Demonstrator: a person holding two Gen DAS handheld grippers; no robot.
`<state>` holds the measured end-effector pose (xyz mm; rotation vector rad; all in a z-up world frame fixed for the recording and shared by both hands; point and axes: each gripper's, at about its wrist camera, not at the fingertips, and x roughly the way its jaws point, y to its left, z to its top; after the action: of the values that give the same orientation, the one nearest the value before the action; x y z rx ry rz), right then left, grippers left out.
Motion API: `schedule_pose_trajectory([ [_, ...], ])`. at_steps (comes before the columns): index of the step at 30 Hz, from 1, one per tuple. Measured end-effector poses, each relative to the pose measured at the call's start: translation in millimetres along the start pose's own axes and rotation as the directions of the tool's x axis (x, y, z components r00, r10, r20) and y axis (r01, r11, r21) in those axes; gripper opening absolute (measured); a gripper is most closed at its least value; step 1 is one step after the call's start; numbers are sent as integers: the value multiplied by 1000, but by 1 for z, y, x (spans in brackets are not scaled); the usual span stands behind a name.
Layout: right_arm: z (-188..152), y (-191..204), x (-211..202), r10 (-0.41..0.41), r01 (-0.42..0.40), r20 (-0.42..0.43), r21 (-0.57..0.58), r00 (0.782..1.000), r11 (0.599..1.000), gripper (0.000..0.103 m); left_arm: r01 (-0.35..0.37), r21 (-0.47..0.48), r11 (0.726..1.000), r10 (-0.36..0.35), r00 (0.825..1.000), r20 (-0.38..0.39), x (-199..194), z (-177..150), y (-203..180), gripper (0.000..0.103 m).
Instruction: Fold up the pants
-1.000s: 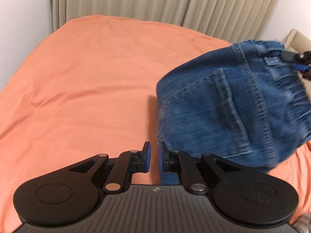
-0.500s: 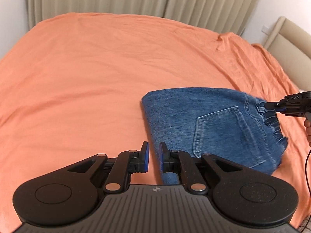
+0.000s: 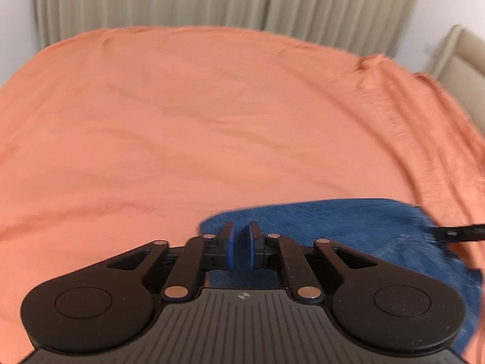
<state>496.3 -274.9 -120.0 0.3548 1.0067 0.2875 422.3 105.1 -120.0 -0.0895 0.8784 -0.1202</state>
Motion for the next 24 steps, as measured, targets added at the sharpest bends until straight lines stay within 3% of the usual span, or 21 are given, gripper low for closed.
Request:
schedule_pose_trajectory([
  [3, -1, 3, 0, -8, 9, 7, -7, 1000, 1000, 6, -91, 51, 995, 94, 993, -69, 20, -3, -6, 9],
  [5, -4, 5, 6, -30, 30, 15, -20, 999, 999, 6, -163, 121, 979, 172, 983, -66, 20, -5, -19, 9],
  [8, -4, 16, -1, -63, 65, 39, -46, 997, 997, 16, -242, 186, 952, 256, 965, -53, 4, -7, -34, 11],
  [10, -6, 18, -17, -61, 64, 68, -42, 996, 997, 19, -224, 190, 956, 234, 972, -29, -18, -11, -35, 11],
  [11, -8, 19, -27, -58, 62, 88, -42, 994, 997, 26, -207, 190, 960, 215, 976, -21, -30, -15, -35, 11],
  [16, -41, 31, -79, -51, 69, 154, -112, 987, 991, 28, -127, 212, 969, 133, 991, -14, -82, -43, -38, 11],
  [21, -89, 50, -109, -54, 103, 246, -189, 968, 977, 32, -97, 235, 967, 120, 989, -85, -115, -76, -51, 11],
  [24, -110, 60, -106, -45, 113, 273, -239, 961, 964, 31, -78, 232, 970, 108, 987, -117, -129, -90, -57, 11],
])
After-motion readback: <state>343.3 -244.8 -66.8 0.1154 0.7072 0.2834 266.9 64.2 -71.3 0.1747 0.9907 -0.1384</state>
